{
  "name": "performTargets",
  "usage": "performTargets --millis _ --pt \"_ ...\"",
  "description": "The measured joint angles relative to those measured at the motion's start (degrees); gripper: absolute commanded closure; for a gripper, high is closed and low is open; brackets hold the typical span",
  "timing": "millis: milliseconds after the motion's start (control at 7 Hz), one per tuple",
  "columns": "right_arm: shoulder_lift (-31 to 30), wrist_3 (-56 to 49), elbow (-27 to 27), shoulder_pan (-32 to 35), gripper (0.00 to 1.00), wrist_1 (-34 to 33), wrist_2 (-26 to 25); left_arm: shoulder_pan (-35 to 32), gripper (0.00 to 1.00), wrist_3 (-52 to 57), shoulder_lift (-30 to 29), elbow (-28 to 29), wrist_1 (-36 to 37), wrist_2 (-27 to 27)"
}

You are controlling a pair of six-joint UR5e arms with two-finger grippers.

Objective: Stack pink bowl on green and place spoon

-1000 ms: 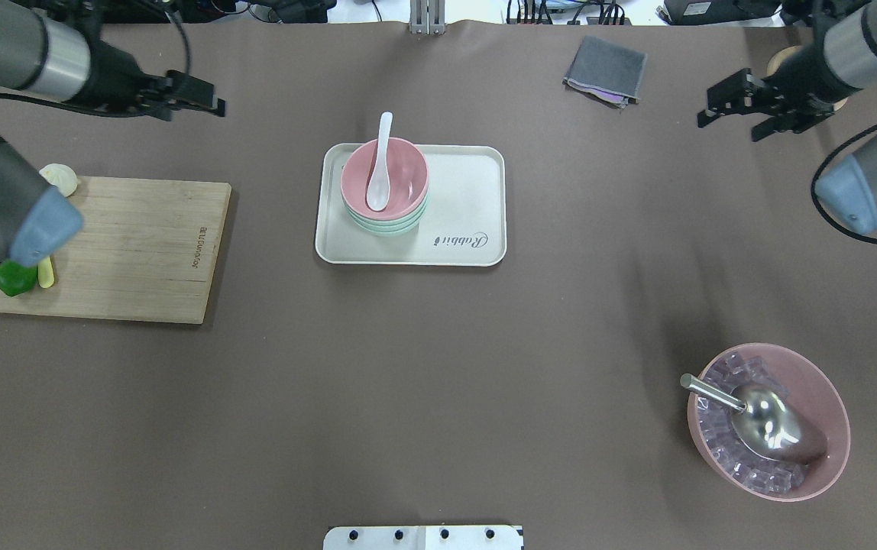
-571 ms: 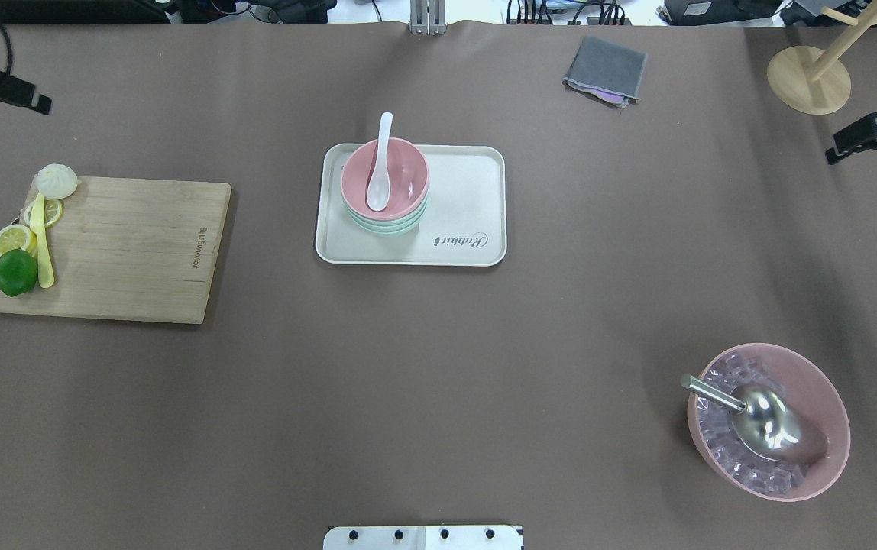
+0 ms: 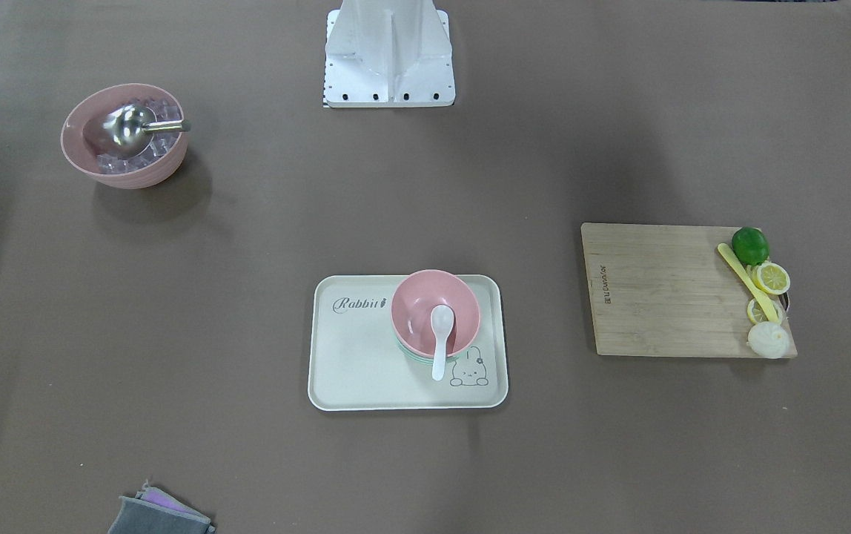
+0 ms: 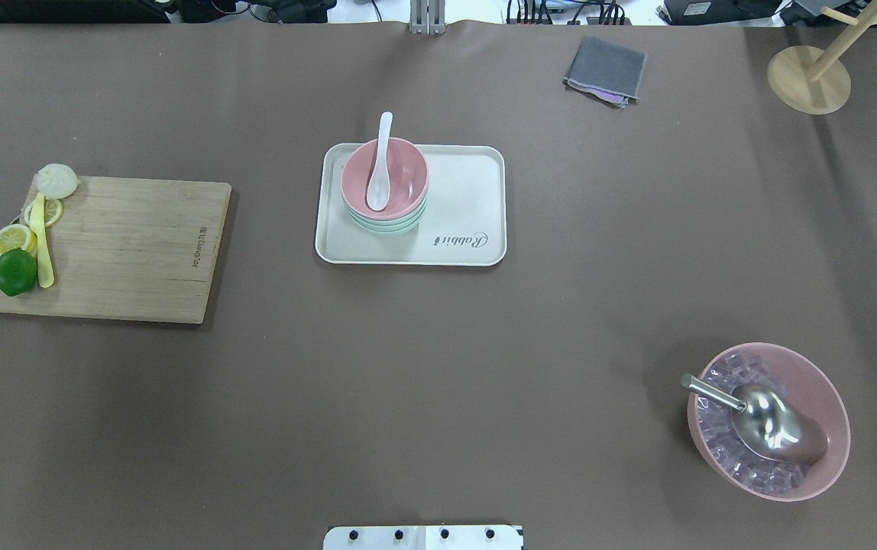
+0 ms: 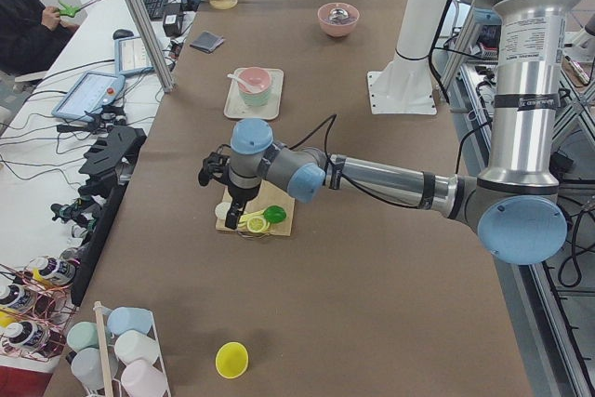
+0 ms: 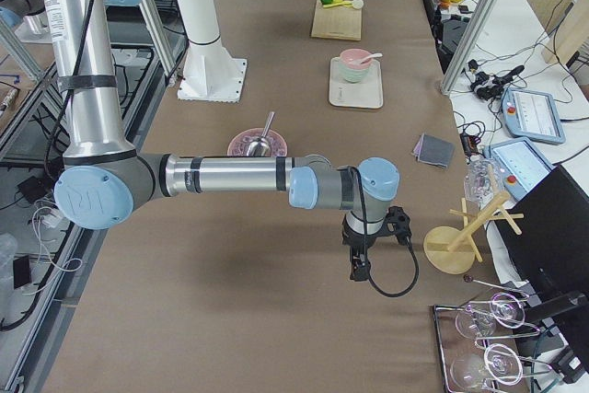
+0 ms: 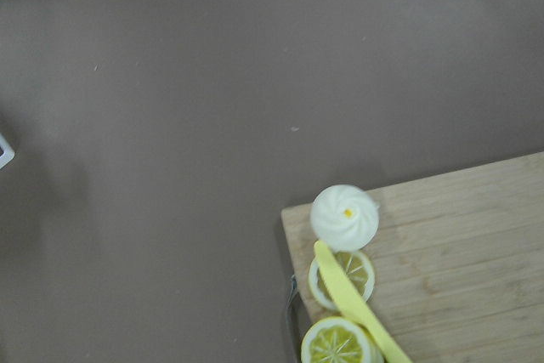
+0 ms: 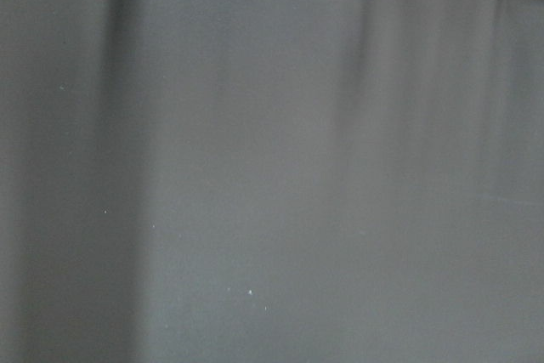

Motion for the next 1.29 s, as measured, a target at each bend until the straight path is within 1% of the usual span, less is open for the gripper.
performTargets --millis 143,286,429,571,714,857,1000,1286 --pt "-0.5 -0.3 -0.1 2.1 0.00 -3.0 4.2 -0.9 0.02 0.2 2.1 1.9 -0.8 1.0" --pt "-0.9 -0.2 -0.2 3.0 0.00 -4.1 5.8 -3.1 0.02 0.4 2.9 3.4 -0.9 -0.5" --pt "-0.9 0.1 -0.4 3.3 0.00 -4.5 6.3 -5.5 0.02 0.6 3.3 3.3 -0.4 -4.1" --pt "-0.9 0.2 -0.5 3.3 0.00 -4.6 6.6 -7.1 0.02 0.7 3.4 2.0 1.9 -6.6" --pt "-1.1 0.4 -0.3 3.4 0.00 -4.7 6.8 -7.9 0.02 1.4 3.0 0.3 6.2 -7.2" --pt "-1.3 0.4 -0.1 3.4 0.00 -4.7 7.0 -8.1 0.02 3.3 2.6 -0.5 9.4 -6.2" --pt "-1.4 0.5 0.0 3.4 0.00 -4.6 7.0 -8.3 0.02 5.6 2.6 -0.8 10.7 -4.8" --pt "-1.6 0.7 0.2 3.4 0.00 -4.6 7.0 -8.3 0.02 7.1 2.8 -0.8 11.5 -3.9"
